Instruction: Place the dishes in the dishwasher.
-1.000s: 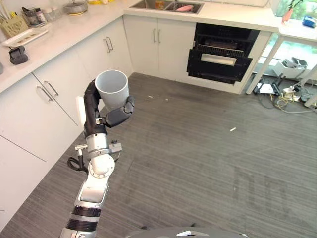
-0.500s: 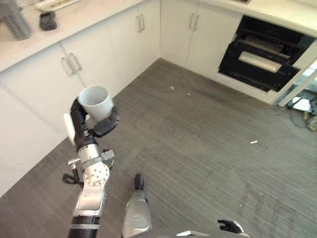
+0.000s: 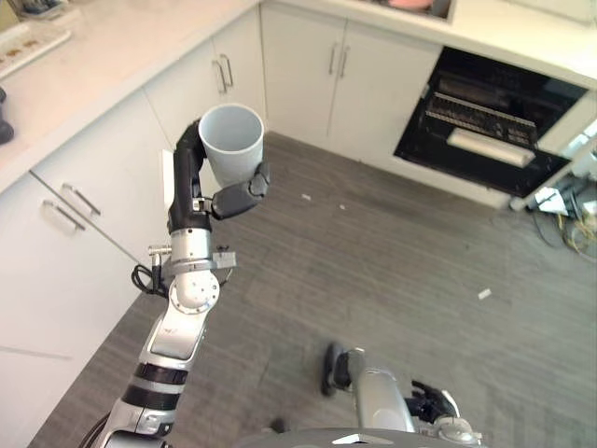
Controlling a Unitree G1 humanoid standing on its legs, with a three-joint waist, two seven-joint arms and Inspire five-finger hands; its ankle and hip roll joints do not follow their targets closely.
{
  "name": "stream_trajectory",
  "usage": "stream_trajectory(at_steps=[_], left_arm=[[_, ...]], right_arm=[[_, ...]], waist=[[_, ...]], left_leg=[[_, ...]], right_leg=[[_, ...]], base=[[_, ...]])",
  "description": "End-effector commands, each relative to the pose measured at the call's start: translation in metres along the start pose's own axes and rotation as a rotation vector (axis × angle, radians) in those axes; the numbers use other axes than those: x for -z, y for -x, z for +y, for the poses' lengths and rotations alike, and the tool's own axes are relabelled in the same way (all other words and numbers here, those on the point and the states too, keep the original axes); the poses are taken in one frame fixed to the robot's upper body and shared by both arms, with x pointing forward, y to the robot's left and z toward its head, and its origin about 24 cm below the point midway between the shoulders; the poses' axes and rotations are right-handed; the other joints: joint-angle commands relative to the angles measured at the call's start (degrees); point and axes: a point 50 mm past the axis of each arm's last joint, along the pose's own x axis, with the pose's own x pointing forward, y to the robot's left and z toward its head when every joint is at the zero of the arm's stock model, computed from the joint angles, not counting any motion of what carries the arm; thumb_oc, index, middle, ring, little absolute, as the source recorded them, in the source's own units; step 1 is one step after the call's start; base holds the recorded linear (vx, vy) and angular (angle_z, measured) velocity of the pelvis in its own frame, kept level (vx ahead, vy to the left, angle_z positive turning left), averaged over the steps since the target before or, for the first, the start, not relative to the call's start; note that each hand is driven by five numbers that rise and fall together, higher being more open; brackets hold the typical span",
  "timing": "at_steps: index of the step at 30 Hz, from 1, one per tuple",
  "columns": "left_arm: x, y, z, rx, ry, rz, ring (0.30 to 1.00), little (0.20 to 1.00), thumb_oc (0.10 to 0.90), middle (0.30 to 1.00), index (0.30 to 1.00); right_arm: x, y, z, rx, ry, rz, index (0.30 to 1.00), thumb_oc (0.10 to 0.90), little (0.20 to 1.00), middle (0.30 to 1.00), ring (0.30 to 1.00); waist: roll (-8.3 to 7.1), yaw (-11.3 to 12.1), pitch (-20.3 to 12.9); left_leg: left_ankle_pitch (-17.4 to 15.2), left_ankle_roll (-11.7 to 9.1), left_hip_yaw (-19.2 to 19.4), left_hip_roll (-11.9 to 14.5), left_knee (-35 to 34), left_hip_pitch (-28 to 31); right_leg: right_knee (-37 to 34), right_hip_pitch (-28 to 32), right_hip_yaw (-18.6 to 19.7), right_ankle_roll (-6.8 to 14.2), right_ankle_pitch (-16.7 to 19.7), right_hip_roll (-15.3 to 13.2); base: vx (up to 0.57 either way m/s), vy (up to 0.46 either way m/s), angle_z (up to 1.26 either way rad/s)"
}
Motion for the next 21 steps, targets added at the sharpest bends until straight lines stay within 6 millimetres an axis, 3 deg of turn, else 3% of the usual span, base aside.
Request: stream_trajectory(at_steps=[1,3,5,7,8,9,10,11,12,14,16,17,18,19,20,21], left_arm=[[-0.033,-0.011,0.003,0.008,0.040,-0.201,0.300,0.300,0.400,0.300,0.300],[-0.034,-0.010,0.000,0.025,0.046,-0.205,0.300,0.300,0.400,0.300,0.300],[-0.034,-0.012,0.000,0.002,0.068,-0.201,0.300,0.300,0.400,0.300,0.300],[-0.031,-0.009,0.000,-0.002,0.091,-0.178,0.300,0.300,0.400,0.300,0.300],[-0.029,-0.008,0.002,0.004,0.108,-0.166,0.300,0.300,0.400,0.300,0.300],[-0.031,-0.009,0.002,0.016,0.119,-0.168,0.300,0.300,0.400,0.300,0.300],[-0.033,-0.009,0.003,0.027,0.107,-0.180,0.300,0.300,0.400,0.300,0.300],[-0.031,-0.009,0.003,0.040,0.093,-0.174,0.300,0.300,0.400,0.300,0.300],[-0.031,-0.010,0.003,0.043,0.099,-0.170,0.300,0.300,0.400,0.300,0.300],[-0.030,-0.009,0.003,0.039,0.120,-0.157,0.300,0.300,0.400,0.300,0.300],[-0.027,-0.006,0.003,0.048,0.157,-0.133,0.300,0.300,0.400,0.300,0.300],[-0.026,-0.006,0.003,0.047,0.155,-0.126,0.300,0.300,0.400,0.300,0.300],[-0.022,-0.002,0.004,0.046,0.129,-0.110,0.300,0.300,0.400,0.300,0.300],[-0.022,-0.002,0.004,0.047,0.129,-0.108,0.300,0.300,0.400,0.300,0.300],[-0.017,0.004,0.008,0.035,0.103,-0.087,0.300,0.300,0.400,0.300,0.300],[-0.018,0.006,0.012,0.020,0.108,-0.090,0.300,0.300,0.400,0.300,0.300]], right_arm=[[0.023,0.003,0.001,0.024,-0.067,0.112,0.900,0.800,0.900,0.900,0.900],[0.036,0.006,-0.003,0.037,-0.073,0.157,0.900,0.800,0.900,0.900,0.900],[0.041,0.007,-0.009,0.051,-0.084,0.174,0.900,0.800,0.900,0.900,0.900],[0.045,0.008,-0.020,0.082,-0.112,0.188,0.900,0.800,0.900,0.900,0.900],[0.041,0.007,-0.024,0.094,-0.121,0.183,0.900,0.800,0.900,0.900,0.900],[0.032,0.004,-0.029,0.113,-0.116,0.154,0.900,0.800,0.900,0.900,0.900],[0.021,0.002,-0.031,0.115,-0.111,0.127,0.900,0.800,0.900,0.900,0.900],[0.009,-0.001,-0.033,0.123,-0.113,0.086,0.900,0.800,0.900,0.900,0.900],[0.001,-0.003,-0.032,0.120,-0.113,0.048,0.900,0.800,0.900,0.900,0.900],[-0.011,-0.004,-0.030,0.098,-0.111,0.002,0.900,0.800,0.900,0.900,0.900],[-0.022,-0.005,-0.026,0.051,-0.115,-0.050,0.900,0.800,0.900,0.900,0.900],[-0.030,-0.006,-0.026,0.040,-0.100,-0.077,0.900,0.800,0.900,0.900,0.900],[-0.037,-0.006,-0.026,0.032,-0.072,-0.111,0.900,0.800,0.900,0.900,0.900],[-0.036,-0.005,-0.026,0.033,-0.071,-0.109,0.900,0.800,0.900,0.900,0.900],[-0.049,-0.005,-0.026,0.034,-0.031,-0.168,0.900,0.800,0.900,0.900,0.900],[-0.054,-0.004,-0.026,0.030,-0.011,-0.196,0.900,0.800,0.900,0.900,0.900]], waist=[[-2.14,-1.63,-2.31],[-1.91,-1.87,-3.58],[-1.24,-3.00,-3.97],[-2.26,-3.81,-4.47],[-3.15,-2.79,-4.21],[-4.41,-1.07,-3.16],[-5.43,0.23,-2.25],[-6.88,0.68,-2.03],[-7.22,1.49,-1.81],[-6.67,3.12,-1.54],[-5.36,4.07,-1.75],[-4.58,4.63,-2.09],[-3.76,6.36,-2.34],[-3.83,6.38,-2.50],[-3.02,8.16,-2.67],[-2.59,6.96,-3.02]], left_leg=[[0.96,-1.25,-0.66,3.24,-0.05,-1.63],[0.83,-1.43,-2.20,2.79,0.11,2.15],[3.04,-3.37,-2.23,4.42,11.76,2.53],[11.07,-6.48,-1.64,7.39,30.65,-3.71],[14.42,-7.49,-0.95,8.60,38.07,-8.21],[15.47,-8.65,-1.13,7.42,47.30,-11.88],[13.82,-8.37,-1.20,6.22,52.65,-15.15],[13.89,-7.79,-0.14,6.44,52.21,-18.29],[13.15,-7.24,0.84,7.17,50.37,-20.67],[13.02,-6.68,1.65,9.11,43.79,-23.49],[11.91,-5.33,-0.54,11.46,28.92,-23.05],[12.25,-4.89,-2.76,11.29,18.21,-21.96],[15.39,-4.78,-8.99,10.49,8.72,-22.31],[15.35,-4.89,-8.88,10.40,7.76,-21.59],[17.61,-6.68,-18.46,9.53,3.63,-22.17],[15.66,-6.91,-18.03,10.26,3.58,-19.40]], right_leg=[[-14.57,10.79,7.19,5.54,15.87,-1.59],[-12.43,12.06,7.40,4.85,16.16,-0.55],[-10.00,15.69,7.97,2.01,16.42,1.82],[-11.09,20.08,7.73,-1.31,14.48,3.02],[-12.76,23.00,7.42,-2.65,13.65,3.38],[-13.71,25.73,8.10,-3.77,12.58,3.47],[-14.92,27.86,8.74,-4.35,12.15,3.48],[-15.92,29.41,9.49,-4.42,11.88,2.97],[-16.91,31.05,9.99,-4.28,11.55,3.15],[-18.17,33.41,11.78,-3.87,10.20,3.77],[-18.69,35.61,13.81,-2.18,8.26,4.49],[-18.85,36.37,15.80,-1.52,7.31,4.56],[-18.94,37.26,18.66,-1.00,6.75,4.83],[-18.94,37.50,18.67,-1.01,6.33,4.74],[-18.94,39.21,23.57,-1.04,5.92,5.02],[-17.92,38.51,25.89,-0.44,5.29,4.96]], base=[[0.58,-0.088,1.21],[0.58,-0.108,1.24],[0.59,-0.184,0.28],[0.47,-0.332,-0.54],[0.48,-0.373,-0.59],[0.45,-0.284,-0.23],[0.44,-0.230,-0.36],[0.41,-0.145,-0.71],[0.40,-0.063,-1.03],[0.41,0.088,-1.16],[0.51,0.246,-1.06],[0.55,0.325,-0.94],[0.40,0.220,-1.03],[0.46,0.195,-1.56],[0.38,0.224,-1.75],[0.35,0.229,-1.94]])
